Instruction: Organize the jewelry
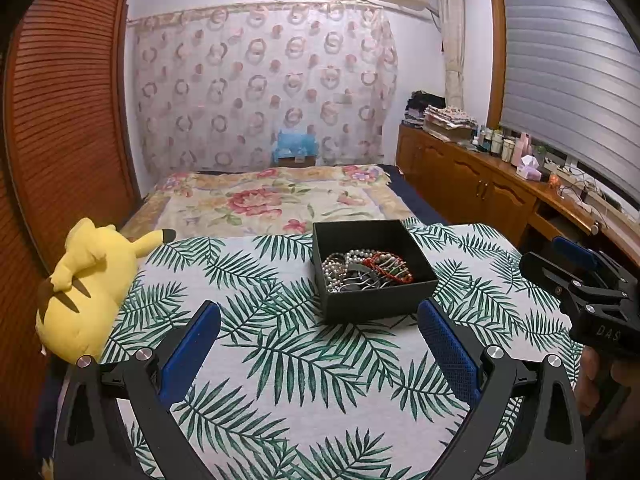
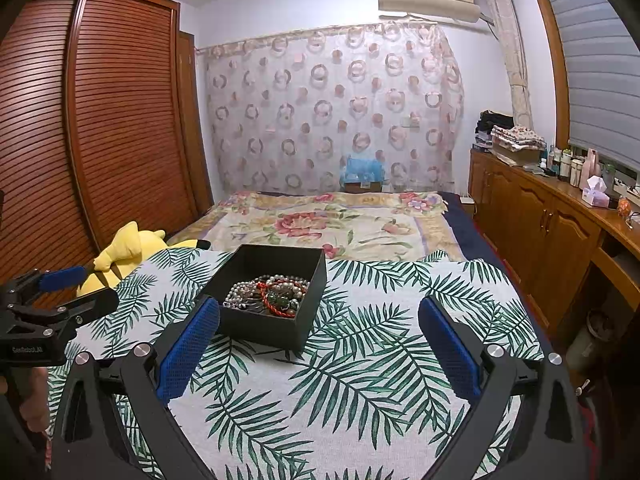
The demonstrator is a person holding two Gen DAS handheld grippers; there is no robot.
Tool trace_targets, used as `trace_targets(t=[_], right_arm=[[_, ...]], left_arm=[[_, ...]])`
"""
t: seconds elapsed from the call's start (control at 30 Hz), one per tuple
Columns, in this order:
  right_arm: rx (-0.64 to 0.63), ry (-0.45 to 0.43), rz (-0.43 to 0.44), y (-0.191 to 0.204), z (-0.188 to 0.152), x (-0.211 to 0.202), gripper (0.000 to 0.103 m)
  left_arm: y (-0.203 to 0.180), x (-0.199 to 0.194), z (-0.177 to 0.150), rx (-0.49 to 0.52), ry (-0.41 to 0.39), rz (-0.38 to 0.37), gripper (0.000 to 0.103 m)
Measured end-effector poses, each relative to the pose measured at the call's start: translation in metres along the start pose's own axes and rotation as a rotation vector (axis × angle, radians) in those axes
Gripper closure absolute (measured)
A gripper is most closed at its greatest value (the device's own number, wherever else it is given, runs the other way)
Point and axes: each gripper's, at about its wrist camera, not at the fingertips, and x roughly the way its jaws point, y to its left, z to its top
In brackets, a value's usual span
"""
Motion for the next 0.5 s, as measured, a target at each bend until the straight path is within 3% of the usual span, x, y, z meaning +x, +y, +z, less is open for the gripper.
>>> trace_targets(t=[0.5], right_arm=[[0.0, -0.001, 0.0, 0.0, -0.0008, 0.0002, 0.003]], left_arm=[[0.0007, 0.0003, -0.0013, -0.001, -0.001, 0.0, 0.008]])
